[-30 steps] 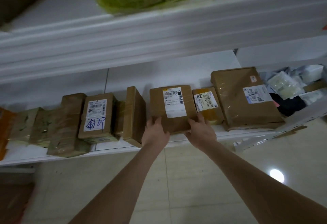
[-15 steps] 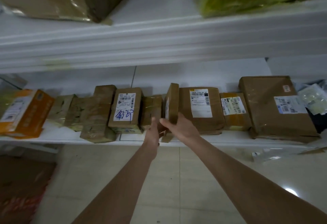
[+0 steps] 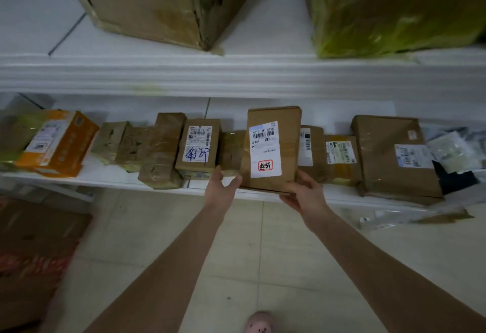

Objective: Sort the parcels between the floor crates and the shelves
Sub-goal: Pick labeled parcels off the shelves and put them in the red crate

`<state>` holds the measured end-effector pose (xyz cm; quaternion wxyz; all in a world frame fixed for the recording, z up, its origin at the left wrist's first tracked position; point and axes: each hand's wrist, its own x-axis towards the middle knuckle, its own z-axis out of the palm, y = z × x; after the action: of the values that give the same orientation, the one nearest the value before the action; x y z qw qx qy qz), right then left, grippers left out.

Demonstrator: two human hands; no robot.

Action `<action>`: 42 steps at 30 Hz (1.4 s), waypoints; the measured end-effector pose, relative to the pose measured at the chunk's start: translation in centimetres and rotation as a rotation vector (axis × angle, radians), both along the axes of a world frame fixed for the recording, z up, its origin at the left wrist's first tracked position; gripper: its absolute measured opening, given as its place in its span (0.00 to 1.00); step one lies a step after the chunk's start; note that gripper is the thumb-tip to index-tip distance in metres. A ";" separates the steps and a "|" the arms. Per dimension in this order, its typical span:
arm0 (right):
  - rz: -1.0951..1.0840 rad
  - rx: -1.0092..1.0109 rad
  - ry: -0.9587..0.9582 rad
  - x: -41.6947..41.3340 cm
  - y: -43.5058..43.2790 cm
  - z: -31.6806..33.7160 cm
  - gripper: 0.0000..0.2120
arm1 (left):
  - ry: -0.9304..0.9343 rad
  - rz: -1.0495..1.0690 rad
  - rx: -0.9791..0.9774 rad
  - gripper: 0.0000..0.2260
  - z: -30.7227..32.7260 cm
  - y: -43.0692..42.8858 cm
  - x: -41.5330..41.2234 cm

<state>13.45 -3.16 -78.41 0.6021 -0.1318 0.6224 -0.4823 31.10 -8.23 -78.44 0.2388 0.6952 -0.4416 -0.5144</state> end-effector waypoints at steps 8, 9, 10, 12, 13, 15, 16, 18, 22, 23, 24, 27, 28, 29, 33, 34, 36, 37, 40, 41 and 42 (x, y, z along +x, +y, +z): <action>0.117 0.115 -0.036 -0.8 3.0 3.2 0.27 | 0.156 -0.046 0.064 0.28 4.0 2.7 -0.3; 0.137 0.132 0.016 -0.8 3.2 3.6 0.28 | 0.179 -0.018 0.076 0.27 4.4 3.1 -0.2; 0.151 0.143 0.064 -0.7 3.4 4.0 0.29 | 0.204 0.003 0.089 0.26 4.9 3.4 -0.2; 0.172 0.150 0.151 -0.7 3.6 4.8 0.29 | 0.230 0.003 0.119 0.24 5.8 4.2 0.0; 0.194 0.143 0.208 -0.7 3.7 5.2 0.30 | 0.228 -0.008 0.134 0.24 6.1 4.6 0.1; 0.268 0.124 0.340 -0.6 3.8 5.8 0.33 | 0.204 -0.041 0.152 0.27 6.7 5.4 0.2; 0.305 0.118 0.398 -0.4 3.9 6.0 0.34 | 0.182 -0.060 0.146 0.28 7.0 5.8 0.3; 0.362 0.109 0.481 0.0 4.2 6.3 0.34 | 0.128 -0.071 0.129 0.29 7.2 6.5 0.4; 0.422 0.118 0.532 1.3 4.7 6.4 0.37 | -0.005 -0.041 0.104 0.30 7.8 7.9 1.2; 0.437 0.119 0.547 1.7 4.9 6.3 0.38 | -0.050 -0.027 0.089 0.29 7.9 8.3 1.6; 0.453 0.120 0.559 2.2 5.1 6.3 0.38 | -0.092 -0.010 0.068 0.27 8.0 8.7 2.1; 0.501 0.125 0.584 4.0 5.4 6.4 0.37 | -0.159 0.033 0.020 0.20 8.4 10.1 3.9; 0.526 0.125 0.596 4.8 5.4 6.4 0.37 | -0.167 0.052 0.019 0.20 8.5 10.6 4.6; 0.556 0.121 0.610 5.5 5.5 6.5 0.37 | -0.178 0.073 0.022 0.20 8.6 11.0 5.4; 0.683 0.080 0.665 9.2 5.4 6.6 0.36 | -0.225 0.155 0.048 0.23 8.6 12.7 9.2; 0.710 0.068 0.674 10.3 5.5 6.7 0.35 | -0.209 0.186 0.059 0.23 8.5 13.1 10.2; 0.772 0.049 0.695 12.5 5.5 6.7 0.34 | -0.165 0.254 0.083 0.23 8.2 14.0 12.4; 0.800 0.040 0.705 13.7 5.4 6.7 0.34 | -0.150 0.285 0.094 0.23 8.1 14.5 13.5; 0.873 0.017 0.725 17.7 5.3 6.6 0.33 | -0.154 0.362 0.101 0.22 7.8 15.6 17.2; 0.895 0.013 0.732 19.2 5.3 6.6 0.32 | -0.174 0.388 0.098 0.22 7.7 15.9 18.6; 0.915 0.009 0.733 20.7 5.3 6.6 0.31 | -0.190 0.414 0.095 0.22 7.5 16.2 20.0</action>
<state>34.15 2.13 -71.80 0.4953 -0.5428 0.6718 -0.0934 51.10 7.98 -70.92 0.2636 0.8266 -0.2855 -0.4070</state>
